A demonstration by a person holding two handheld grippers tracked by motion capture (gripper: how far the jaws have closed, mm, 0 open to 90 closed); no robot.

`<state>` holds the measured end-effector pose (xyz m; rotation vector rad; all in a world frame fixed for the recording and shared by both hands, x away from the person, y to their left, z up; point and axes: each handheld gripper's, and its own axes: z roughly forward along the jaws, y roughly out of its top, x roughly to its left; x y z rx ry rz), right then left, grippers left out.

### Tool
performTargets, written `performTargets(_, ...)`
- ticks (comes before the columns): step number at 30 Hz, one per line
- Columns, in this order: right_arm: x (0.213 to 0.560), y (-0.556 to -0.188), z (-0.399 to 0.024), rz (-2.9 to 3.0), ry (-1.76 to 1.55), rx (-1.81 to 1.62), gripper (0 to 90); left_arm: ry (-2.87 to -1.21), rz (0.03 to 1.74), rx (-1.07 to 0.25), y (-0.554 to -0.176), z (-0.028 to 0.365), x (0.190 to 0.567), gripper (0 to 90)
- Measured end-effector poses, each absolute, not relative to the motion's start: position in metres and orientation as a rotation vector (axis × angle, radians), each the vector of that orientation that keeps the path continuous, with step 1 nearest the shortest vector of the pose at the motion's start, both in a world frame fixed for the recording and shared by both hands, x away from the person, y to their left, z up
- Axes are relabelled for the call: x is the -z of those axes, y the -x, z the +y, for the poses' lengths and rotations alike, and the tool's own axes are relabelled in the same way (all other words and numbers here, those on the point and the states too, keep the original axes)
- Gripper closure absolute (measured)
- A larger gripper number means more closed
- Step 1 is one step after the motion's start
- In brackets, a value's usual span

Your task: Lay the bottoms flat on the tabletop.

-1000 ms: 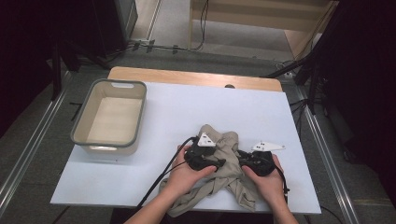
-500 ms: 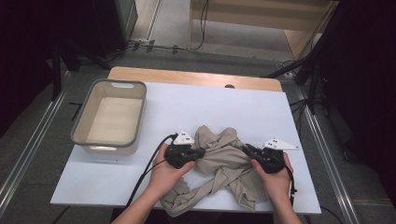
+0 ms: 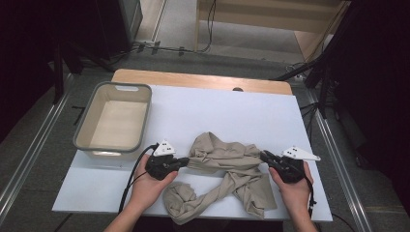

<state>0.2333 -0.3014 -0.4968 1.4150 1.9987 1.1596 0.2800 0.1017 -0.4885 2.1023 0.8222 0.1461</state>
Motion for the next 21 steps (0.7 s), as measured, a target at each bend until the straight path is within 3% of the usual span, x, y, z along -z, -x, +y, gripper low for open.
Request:
performTargets(18, 0.502, -0.228, -0.339, 1.840, -1.521, -1.092, 78.4, -2.078, 0.883, -0.234, -0.269, 0.122, 0.490, 89.0)
performTargets(19, 0.502, -0.229, -0.338, 1.865, -1.532, -1.123, 75.2, -2.076, 0.879, -0.240, -0.268, 0.122, 0.489, 84.9)
performTargets(21, 0.504, -0.228, -0.335, 1.889, -1.514, -1.151, 62.0, -2.052, 0.876, -0.250, -0.264, 0.121, 0.488, 64.2)
